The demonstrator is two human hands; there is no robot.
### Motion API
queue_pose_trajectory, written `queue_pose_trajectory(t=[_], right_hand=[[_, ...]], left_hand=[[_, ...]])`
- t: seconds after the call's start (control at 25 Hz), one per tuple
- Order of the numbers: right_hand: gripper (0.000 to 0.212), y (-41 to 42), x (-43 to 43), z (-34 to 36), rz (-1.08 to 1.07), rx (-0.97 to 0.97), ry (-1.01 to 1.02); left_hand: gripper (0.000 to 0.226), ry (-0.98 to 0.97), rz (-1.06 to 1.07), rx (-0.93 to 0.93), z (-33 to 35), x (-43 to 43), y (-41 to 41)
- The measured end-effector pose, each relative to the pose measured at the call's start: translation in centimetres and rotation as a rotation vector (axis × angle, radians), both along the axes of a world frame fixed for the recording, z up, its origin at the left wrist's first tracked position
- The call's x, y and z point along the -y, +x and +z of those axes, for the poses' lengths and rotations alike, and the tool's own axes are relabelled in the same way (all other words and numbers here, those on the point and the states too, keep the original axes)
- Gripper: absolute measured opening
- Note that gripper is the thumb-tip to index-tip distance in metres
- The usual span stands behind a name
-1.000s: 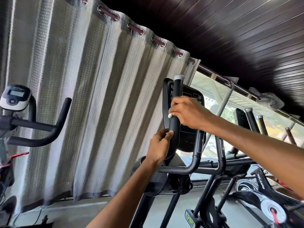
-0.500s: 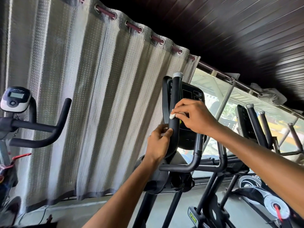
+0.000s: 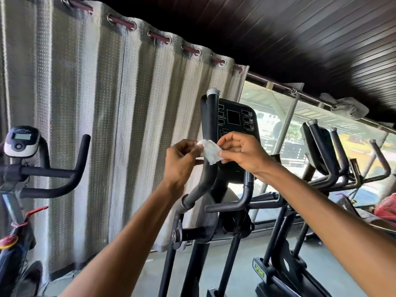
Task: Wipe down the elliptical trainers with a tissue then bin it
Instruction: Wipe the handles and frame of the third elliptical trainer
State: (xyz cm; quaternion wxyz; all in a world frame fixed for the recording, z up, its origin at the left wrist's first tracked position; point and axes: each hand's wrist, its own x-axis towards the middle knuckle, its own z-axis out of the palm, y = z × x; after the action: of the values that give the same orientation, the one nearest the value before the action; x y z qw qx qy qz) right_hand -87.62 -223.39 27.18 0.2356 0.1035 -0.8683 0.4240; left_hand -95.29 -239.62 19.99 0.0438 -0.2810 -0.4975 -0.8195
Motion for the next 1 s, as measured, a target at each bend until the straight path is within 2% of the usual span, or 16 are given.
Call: queue_pose_trajectory(t=[0.2,0.32,0.4,0.52,0.72,0.88,1.0], right_hand=[[0.032,2.1,-0.5,0.2,0.104,0.068,-0.189],[0.033,3.7,-1.2,0.3,0.202,0.106,-0.268],[0.032,4.9,-1.7,0.3,0.182,0.084,-0.178],[0.02,6.2,-2.5,0.0,0.081,-0.042,-0.008],[0.003,8.2,-3.7,-0.3,-0.041,-0.05,-0.081],[0.009,9.7,-4.3,-0.9,-0.05,-0.09,-0.033],[0.007,10.2,-4.9,-1.0,-0.082,-0.081,-0.121]], left_hand=[[0.021,-0.107,-0.009,-0.023,1.1,0.1,2.4],[0.023,-0.169,-0.038,0.035,1.7,-0.1,3.9],[0.021,-0.18,-0.074,0.089,2.1,-0.2,5.2],[0.023,-0.283,-0.082,0.07,2.2,-0.6,7.0],[0.035,-0.372,-0.134,0.079,2.3,-1.4,9.9],[0.028,-0.409,-0.114,0.043,2.6,-2.9,11.7],[0.064,-0.5,-0.174,0.007,2.6,-3.3,12.9]])
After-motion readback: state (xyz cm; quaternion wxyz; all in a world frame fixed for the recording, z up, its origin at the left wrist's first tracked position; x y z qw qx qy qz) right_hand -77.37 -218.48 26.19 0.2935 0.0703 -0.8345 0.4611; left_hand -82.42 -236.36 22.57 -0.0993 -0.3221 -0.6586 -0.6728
